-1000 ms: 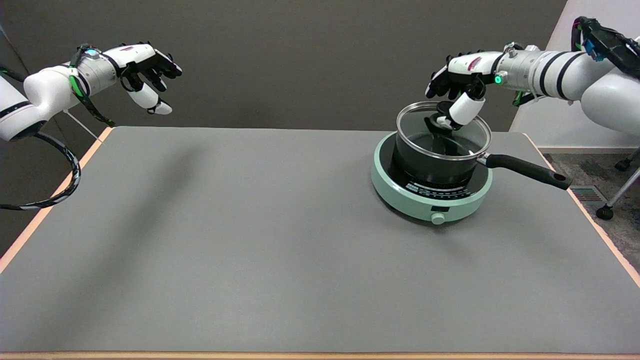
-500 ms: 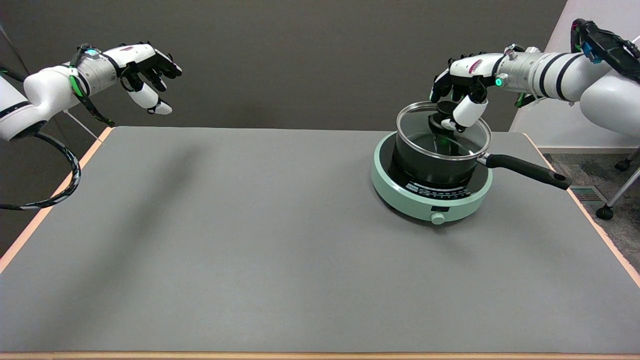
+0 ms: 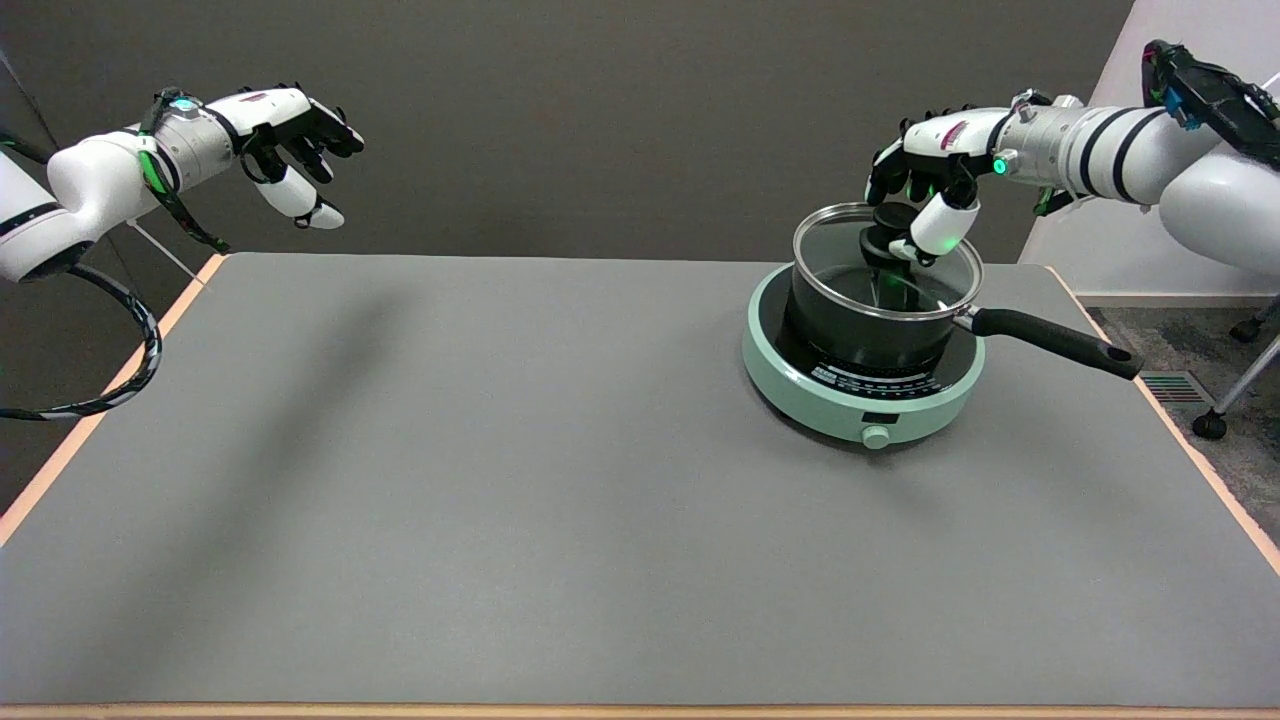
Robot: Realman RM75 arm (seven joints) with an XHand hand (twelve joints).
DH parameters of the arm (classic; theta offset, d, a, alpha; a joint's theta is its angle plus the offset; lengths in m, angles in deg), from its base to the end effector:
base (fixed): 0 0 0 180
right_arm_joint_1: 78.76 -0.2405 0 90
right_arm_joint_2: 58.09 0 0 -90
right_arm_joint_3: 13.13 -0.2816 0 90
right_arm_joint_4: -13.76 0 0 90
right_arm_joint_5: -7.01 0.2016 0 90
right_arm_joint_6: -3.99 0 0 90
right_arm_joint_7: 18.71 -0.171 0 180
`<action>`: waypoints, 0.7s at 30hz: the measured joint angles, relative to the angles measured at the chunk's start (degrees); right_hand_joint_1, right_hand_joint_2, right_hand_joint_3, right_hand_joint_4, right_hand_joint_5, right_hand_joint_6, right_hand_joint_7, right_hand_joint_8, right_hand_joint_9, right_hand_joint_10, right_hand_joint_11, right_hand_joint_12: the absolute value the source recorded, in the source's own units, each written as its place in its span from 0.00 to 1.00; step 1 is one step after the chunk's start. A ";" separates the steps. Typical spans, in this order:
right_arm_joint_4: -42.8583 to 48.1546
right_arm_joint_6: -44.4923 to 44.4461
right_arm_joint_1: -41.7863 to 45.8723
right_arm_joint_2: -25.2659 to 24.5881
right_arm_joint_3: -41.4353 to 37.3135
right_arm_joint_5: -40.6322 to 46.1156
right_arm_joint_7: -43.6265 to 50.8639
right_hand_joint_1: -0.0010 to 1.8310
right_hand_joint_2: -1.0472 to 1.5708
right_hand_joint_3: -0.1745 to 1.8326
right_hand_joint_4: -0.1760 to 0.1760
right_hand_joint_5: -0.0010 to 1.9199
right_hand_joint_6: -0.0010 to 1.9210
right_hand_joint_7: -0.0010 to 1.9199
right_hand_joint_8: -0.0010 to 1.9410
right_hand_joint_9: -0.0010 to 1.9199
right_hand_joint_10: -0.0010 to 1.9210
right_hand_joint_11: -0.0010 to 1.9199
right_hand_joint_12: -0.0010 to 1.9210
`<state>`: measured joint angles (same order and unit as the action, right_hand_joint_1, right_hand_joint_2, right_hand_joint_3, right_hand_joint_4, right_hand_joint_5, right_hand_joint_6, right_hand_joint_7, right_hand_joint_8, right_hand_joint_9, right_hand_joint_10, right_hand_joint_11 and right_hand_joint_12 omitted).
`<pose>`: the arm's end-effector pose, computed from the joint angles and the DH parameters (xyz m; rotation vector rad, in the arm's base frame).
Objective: Pick up the pot lid.
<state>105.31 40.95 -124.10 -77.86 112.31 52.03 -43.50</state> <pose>-0.0846 -0.4198 0.4785 1.4663 -0.1842 -0.3669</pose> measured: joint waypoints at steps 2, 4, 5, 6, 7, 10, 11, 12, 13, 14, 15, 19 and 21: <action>-0.01 0.02 0.02 0.00 0.03 -0.06 0.01 0.53 0.64 0.50 0.56 0.24 0.29 0.20 0.29 0.27 0.36 0.24 0.57; -0.01 0.03 0.04 0.01 0.06 -0.09 0.01 0.51 0.64 0.51 0.57 0.25 0.32 0.20 0.31 0.26 0.38 0.24 0.56; -0.02 0.05 0.07 0.01 0.07 -0.09 0.01 0.50 0.64 0.53 0.57 0.24 0.34 0.19 0.32 0.25 0.38 0.24 0.55; -0.02 0.05 0.11 0.02 0.08 -0.09 0.01 0.51 0.65 0.52 0.57 0.24 0.34 0.20 0.32 0.25 0.39 0.23 0.55; -0.02 0.05 0.14 0.02 0.09 -0.09 0.02 0.53 0.65 0.49 0.58 0.25 0.34 0.20 0.32 0.25 0.39 0.22 0.58; -0.01 0.06 0.27 0.02 0.09 -0.09 0.03 0.52 0.65 0.49 0.58 0.25 0.35 0.21 0.33 0.25 0.40 0.21 0.58; -0.01 0.06 0.31 0.03 0.09 -0.09 0.04 0.50 0.65 0.52 0.57 0.24 0.36 0.20 0.34 0.24 0.41 0.22 0.56; -0.01 0.09 0.35 0.03 0.09 -0.09 0.04 0.49 0.66 0.53 0.57 0.24 0.36 0.20 0.34 0.24 0.41 0.22 0.56; -0.01 0.09 0.38 0.03 0.08 -0.09 0.04 0.49 0.66 0.52 0.57 0.24 0.37 0.21 0.34 0.24 0.42 0.21 0.56; -0.01 0.09 0.41 0.04 0.07 -0.09 0.04 0.50 0.67 0.50 0.58 0.24 0.37 0.22 0.34 0.23 0.43 0.20 0.58; -0.01 0.10 0.46 0.04 0.07 -0.09 0.03 0.51 0.67 0.48 0.58 0.24 0.38 0.22 0.35 0.23 0.44 0.20 0.59; -0.01 0.10 0.64 0.05 0.04 -0.09 -0.06 0.50 0.68 0.47 0.57 0.24 0.39 0.22 0.36 0.22 0.46 0.19 0.59; -0.01 0.10 0.73 0.06 0.03 -0.09 -0.12 0.50 0.69 0.46 0.56 0.24 0.40 0.22 0.36 0.22 0.47 0.19 0.59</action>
<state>105.31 41.05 -123.38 -77.80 112.34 51.94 -43.62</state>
